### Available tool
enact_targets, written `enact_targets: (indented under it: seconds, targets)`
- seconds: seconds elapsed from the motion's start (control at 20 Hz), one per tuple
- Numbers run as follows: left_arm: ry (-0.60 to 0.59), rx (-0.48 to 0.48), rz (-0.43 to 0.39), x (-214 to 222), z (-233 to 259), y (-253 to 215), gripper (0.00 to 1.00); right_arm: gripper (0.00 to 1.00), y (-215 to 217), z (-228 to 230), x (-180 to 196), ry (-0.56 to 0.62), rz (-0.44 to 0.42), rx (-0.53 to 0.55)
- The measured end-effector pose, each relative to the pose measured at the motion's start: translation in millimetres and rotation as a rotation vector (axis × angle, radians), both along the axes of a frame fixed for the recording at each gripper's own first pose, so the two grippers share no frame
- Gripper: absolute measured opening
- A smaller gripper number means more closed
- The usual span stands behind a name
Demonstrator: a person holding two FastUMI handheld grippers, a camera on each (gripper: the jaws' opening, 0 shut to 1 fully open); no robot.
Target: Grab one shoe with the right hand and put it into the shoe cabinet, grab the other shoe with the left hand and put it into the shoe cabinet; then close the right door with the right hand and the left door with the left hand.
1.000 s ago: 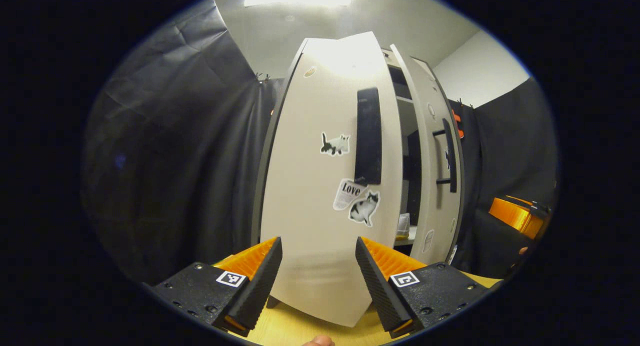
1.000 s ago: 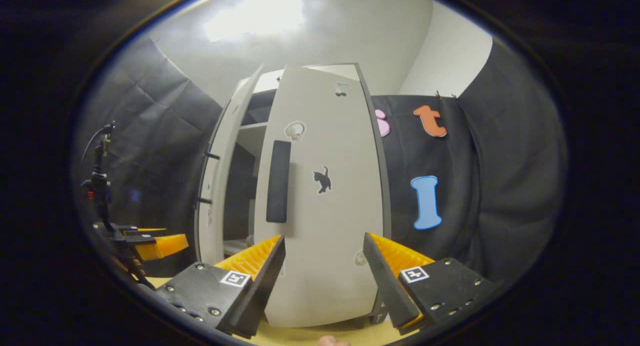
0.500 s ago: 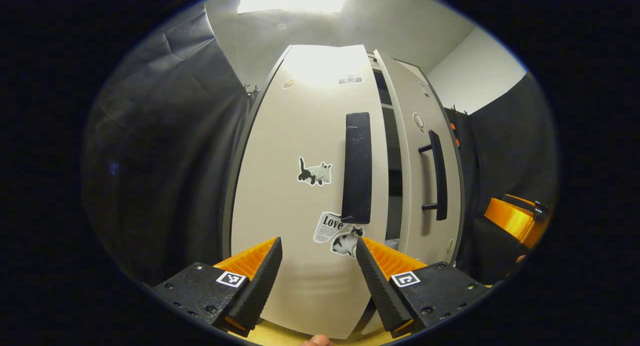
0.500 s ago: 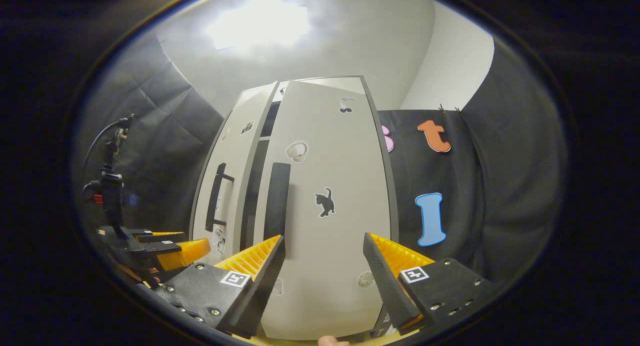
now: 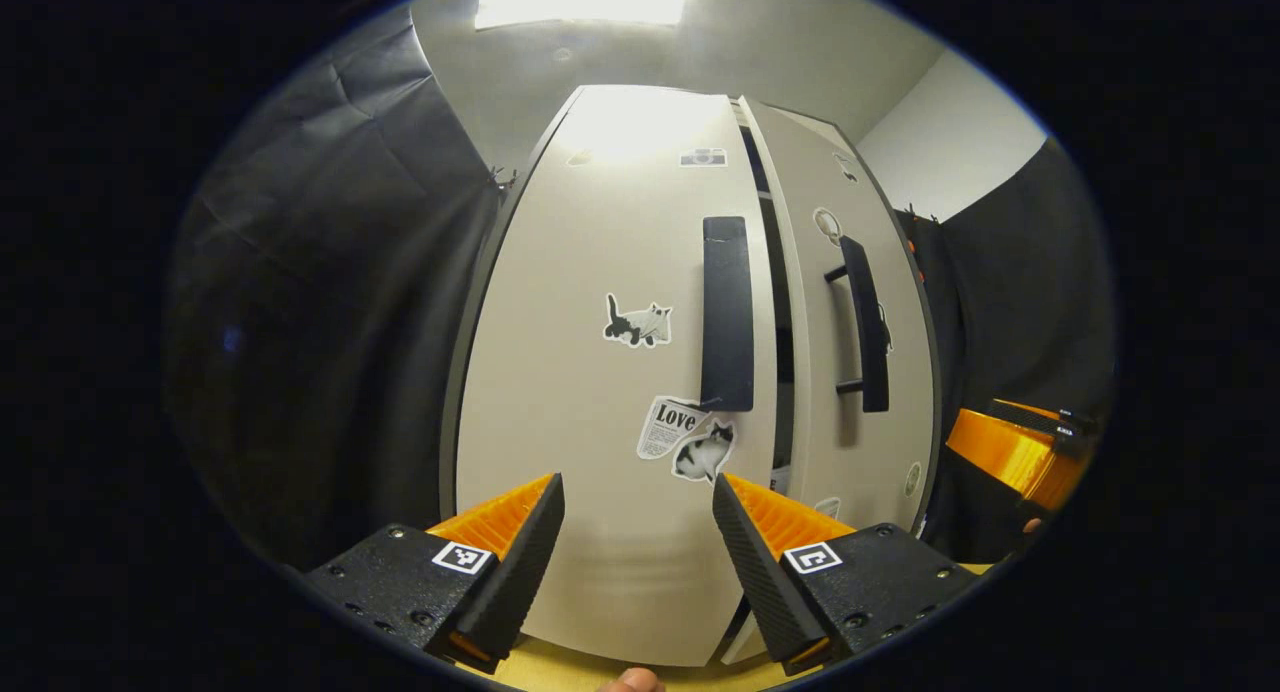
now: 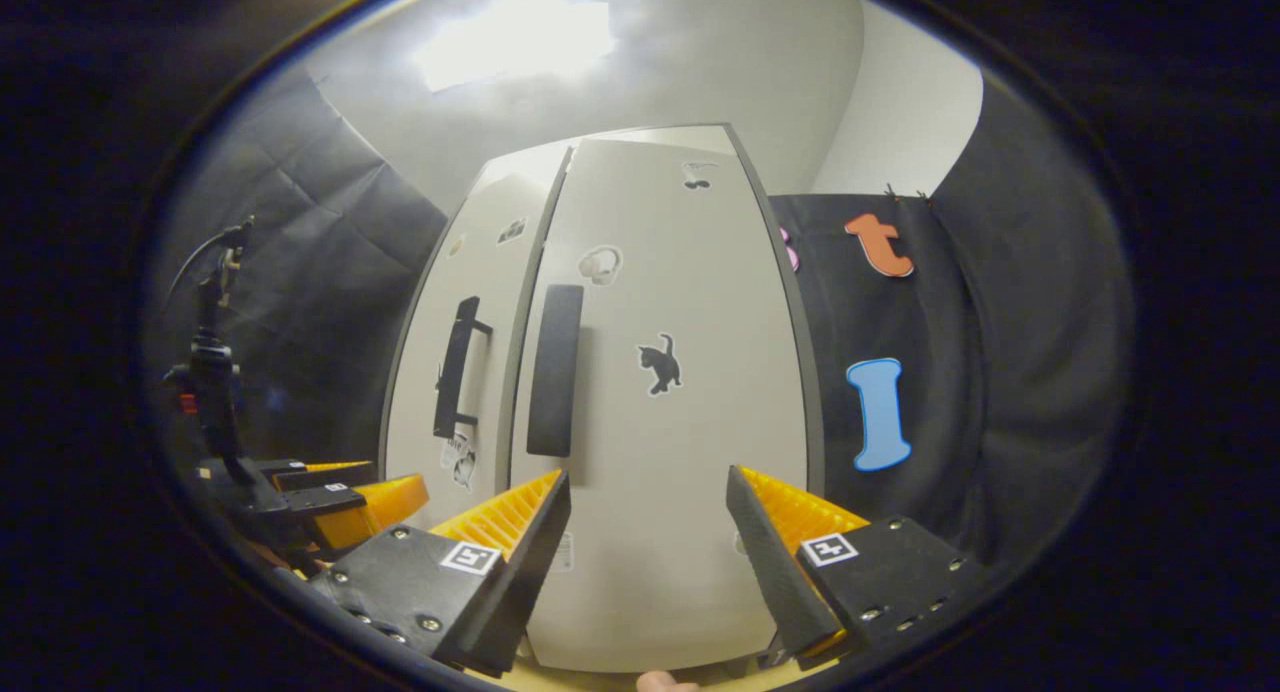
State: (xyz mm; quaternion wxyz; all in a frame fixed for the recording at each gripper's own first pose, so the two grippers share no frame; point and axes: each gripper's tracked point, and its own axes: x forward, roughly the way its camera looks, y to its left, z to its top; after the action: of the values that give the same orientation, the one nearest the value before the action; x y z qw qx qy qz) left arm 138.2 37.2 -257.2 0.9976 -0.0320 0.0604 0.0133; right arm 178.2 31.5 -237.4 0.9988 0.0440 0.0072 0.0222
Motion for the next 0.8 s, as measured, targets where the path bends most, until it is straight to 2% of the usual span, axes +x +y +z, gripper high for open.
enact_targets:
  seconds: [0.15, 0.25, 0.35, 0.8]
  targets:
    - [-0.009, 0.003, -0.007, 2, 0, -4, 0.89, 0.93, 3, 3, 0, -0.011, 0.012, 0.023]
    - [0.009, 0.011, -0.009, 2, -5, -4, 0.91, 0.93, 6, 4, 0, -0.016, 0.025, 0.023]
    - [0.028, 0.023, 0.003, 3, -10, -1, 0.89, 0.93, 7, 4, -1, -0.016, 0.024, 0.014]
    - [0.062, 0.052, 0.051, -6, -16, 14, 0.91, 0.93, 11, 6, -2, -0.013, 0.021, 0.005]
